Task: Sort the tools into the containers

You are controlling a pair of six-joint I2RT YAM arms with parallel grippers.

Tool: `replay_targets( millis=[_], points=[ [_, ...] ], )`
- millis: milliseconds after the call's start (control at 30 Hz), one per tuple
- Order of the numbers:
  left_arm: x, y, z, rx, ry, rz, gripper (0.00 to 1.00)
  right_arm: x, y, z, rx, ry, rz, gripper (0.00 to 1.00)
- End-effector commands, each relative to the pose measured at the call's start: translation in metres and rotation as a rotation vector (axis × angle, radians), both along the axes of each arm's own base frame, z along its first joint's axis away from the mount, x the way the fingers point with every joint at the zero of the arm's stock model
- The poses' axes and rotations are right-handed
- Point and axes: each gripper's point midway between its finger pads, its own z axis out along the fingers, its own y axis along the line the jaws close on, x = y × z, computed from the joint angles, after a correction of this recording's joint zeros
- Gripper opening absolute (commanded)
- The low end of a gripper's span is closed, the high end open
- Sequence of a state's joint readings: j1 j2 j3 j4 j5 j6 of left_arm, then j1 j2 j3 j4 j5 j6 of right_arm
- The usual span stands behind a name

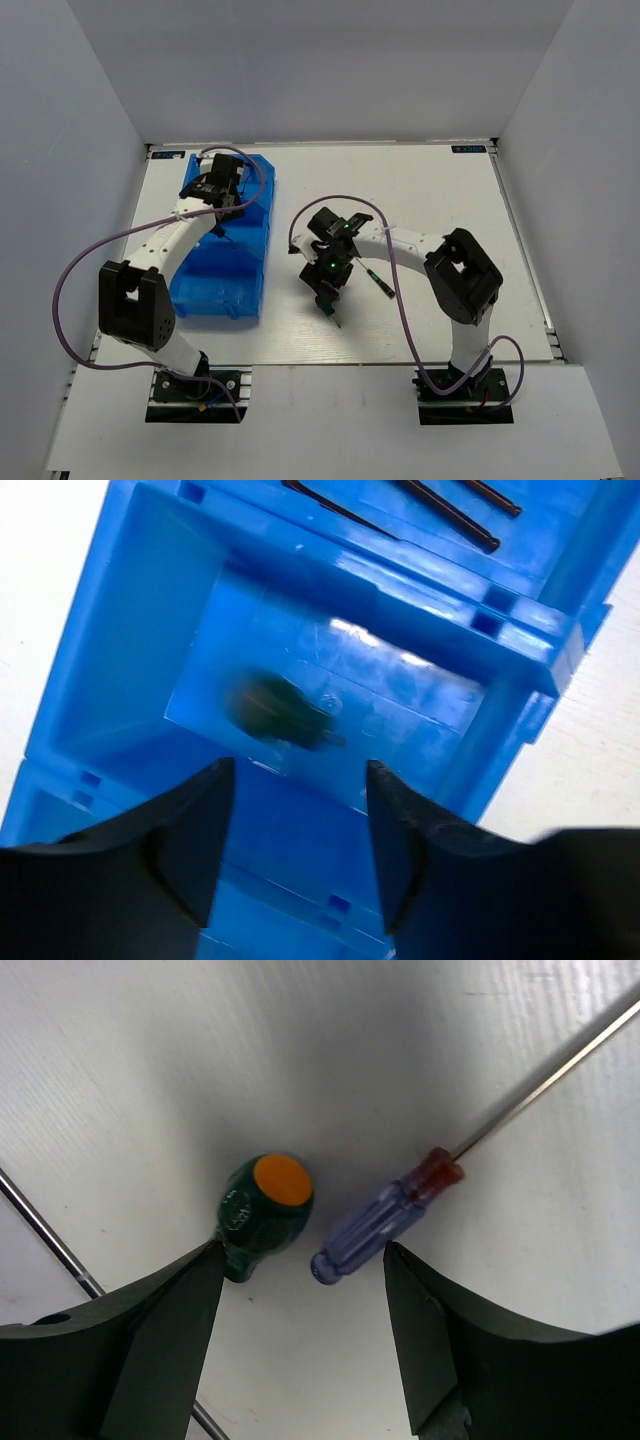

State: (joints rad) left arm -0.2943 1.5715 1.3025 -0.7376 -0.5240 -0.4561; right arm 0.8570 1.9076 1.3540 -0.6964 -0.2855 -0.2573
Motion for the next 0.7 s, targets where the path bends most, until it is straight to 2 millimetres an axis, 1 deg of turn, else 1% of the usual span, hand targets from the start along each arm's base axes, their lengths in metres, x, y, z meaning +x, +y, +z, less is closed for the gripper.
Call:
replay_targets(
  millis=[0, 67, 133, 167, 200, 233, 267, 333, 400, 433, 467, 500, 533, 567, 600, 667],
  points=[
    [-0.001, 0.005, 0.008, -0.029, -0.029, 0.001, 0.67, 0.005, 0.016, 0.012, 0.018, -0.060, 0.006, 0.71],
    [0.000, 0.010, 0.007, -0.040, -0.021, 0.001, 0.69, 0.000, 0.019, 0.013, 0.015, -0.065, 0.020, 0.71],
    [0.003, 0.009, 0.008, -0.041, -0.023, 0.001, 0.70, -0.005, 0.018, 0.011, 0.005, -0.064, 0.023, 0.71],
    [0.005, 0.011, 0.011, -0.052, -0.032, 0.005, 0.70, -0.004, 0.016, 0.010, -0.003, -0.066, 0.015, 0.71],
    [0.005, 0.009, 0.011, -0.059, -0.031, 0.000, 0.70, -0.011, 0.015, 0.008, -0.012, -0.060, 0.029, 0.71],
    [0.006, 0.009, 0.021, -0.059, -0.053, -0.007, 0.70, -0.012, 0.014, 0.006, -0.020, -0.058, 0.025, 0.71],
    [0.006, 0.007, 0.023, -0.072, -0.059, -0.016, 0.70, -0.014, 0.013, 0.006, -0.021, -0.064, 0.026, 0.71],
    [0.004, 0.004, 0.030, -0.086, -0.074, -0.035, 0.67, -0.021, 0.014, 0.003, -0.027, -0.063, 0.039, 0.71],
    [0.002, -0.002, 0.047, -0.115, -0.112, -0.087, 0.62, -0.026, 0.011, -0.003, -0.048, -0.064, 0.045, 0.71],
    [-0.002, -0.007, 0.049, -0.129, -0.111, -0.128, 0.61, -0.027, 0.013, -0.006, -0.054, -0.069, 0.048, 0.71],
    [-0.007, -0.011, 0.061, -0.147, -0.146, -0.164, 0.61, -0.028, 0.013, -0.008, -0.063, -0.075, 0.050, 0.71],
    [-0.008, -0.019, 0.070, -0.162, -0.181, -0.215, 0.61, -0.028, 0.012, -0.014, -0.086, -0.083, 0.045, 0.71],
    [-0.015, -0.021, 0.070, -0.162, -0.185, -0.251, 0.61, -0.026, 0.015, -0.014, -0.087, -0.096, 0.043, 0.71],
    [-0.021, -0.027, 0.076, -0.175, -0.207, -0.291, 0.61, -0.025, 0.016, -0.015, -0.089, -0.104, 0.040, 0.71],
    [-0.031, -0.028, 0.091, -0.194, -0.253, -0.309, 0.61, -0.018, 0.014, -0.014, -0.109, -0.147, 0.033, 0.71],
    [-0.044, -0.027, 0.092, -0.201, -0.258, -0.316, 0.61, -0.012, 0.016, -0.010, -0.108, -0.199, 0.040, 0.71]
  ],
)
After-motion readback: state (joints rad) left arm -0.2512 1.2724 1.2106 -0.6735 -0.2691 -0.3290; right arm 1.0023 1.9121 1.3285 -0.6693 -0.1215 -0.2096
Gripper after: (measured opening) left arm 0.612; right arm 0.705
